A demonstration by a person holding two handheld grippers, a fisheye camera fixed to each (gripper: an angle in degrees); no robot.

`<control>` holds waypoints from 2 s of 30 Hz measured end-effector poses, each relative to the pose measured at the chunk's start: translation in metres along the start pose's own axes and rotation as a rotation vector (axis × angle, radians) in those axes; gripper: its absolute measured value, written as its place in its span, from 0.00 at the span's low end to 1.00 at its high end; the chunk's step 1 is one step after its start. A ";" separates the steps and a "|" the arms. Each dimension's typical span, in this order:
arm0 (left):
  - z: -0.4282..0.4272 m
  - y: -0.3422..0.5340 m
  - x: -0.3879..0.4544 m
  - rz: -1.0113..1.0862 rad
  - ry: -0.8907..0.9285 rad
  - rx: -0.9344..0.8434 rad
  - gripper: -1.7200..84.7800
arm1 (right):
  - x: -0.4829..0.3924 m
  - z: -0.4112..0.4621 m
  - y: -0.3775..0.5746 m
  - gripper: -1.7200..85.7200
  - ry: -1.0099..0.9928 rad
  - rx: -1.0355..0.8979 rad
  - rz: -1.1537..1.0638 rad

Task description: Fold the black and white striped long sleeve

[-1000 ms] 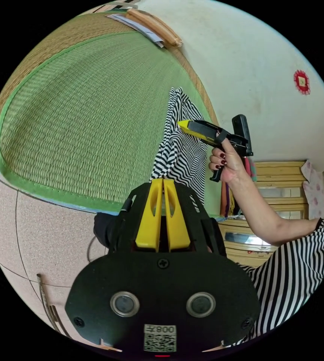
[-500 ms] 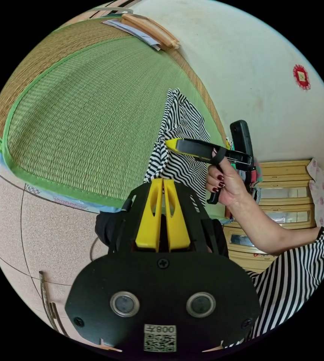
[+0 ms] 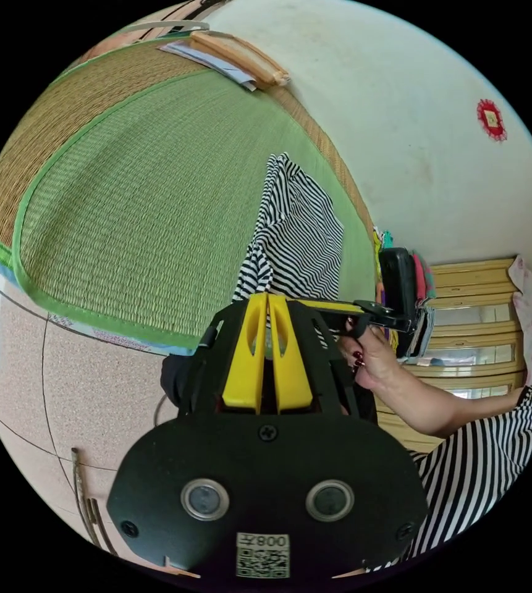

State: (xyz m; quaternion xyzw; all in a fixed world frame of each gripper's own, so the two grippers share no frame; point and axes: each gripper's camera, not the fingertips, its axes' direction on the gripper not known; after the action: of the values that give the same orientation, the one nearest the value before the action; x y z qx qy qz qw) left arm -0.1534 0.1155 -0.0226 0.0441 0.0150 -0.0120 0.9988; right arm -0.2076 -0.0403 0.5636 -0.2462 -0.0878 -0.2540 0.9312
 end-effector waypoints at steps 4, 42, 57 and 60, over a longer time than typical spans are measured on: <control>0.021 -0.007 0.002 0.006 -0.118 -0.024 0.02 | -0.013 -0.029 0.028 0.02 0.030 0.046 -0.045; 0.315 0.043 0.162 0.359 -0.072 -0.387 0.03 | 0.087 -0.148 0.242 0.02 -0.089 0.209 0.301; 0.403 0.091 0.235 0.626 -0.279 -0.426 0.03 | 0.106 -0.176 0.278 0.03 -0.216 0.257 0.330; 0.407 0.100 0.245 0.672 -0.270 -0.393 0.03 | 0.113 -0.182 0.284 0.03 -0.260 0.275 0.344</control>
State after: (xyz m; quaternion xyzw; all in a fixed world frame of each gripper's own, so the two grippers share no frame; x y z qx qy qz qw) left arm 0.1057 0.1733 0.3838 -0.1471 -0.1292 0.3121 0.9296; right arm 0.0426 0.0329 0.3213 -0.1591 -0.1971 -0.0437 0.9664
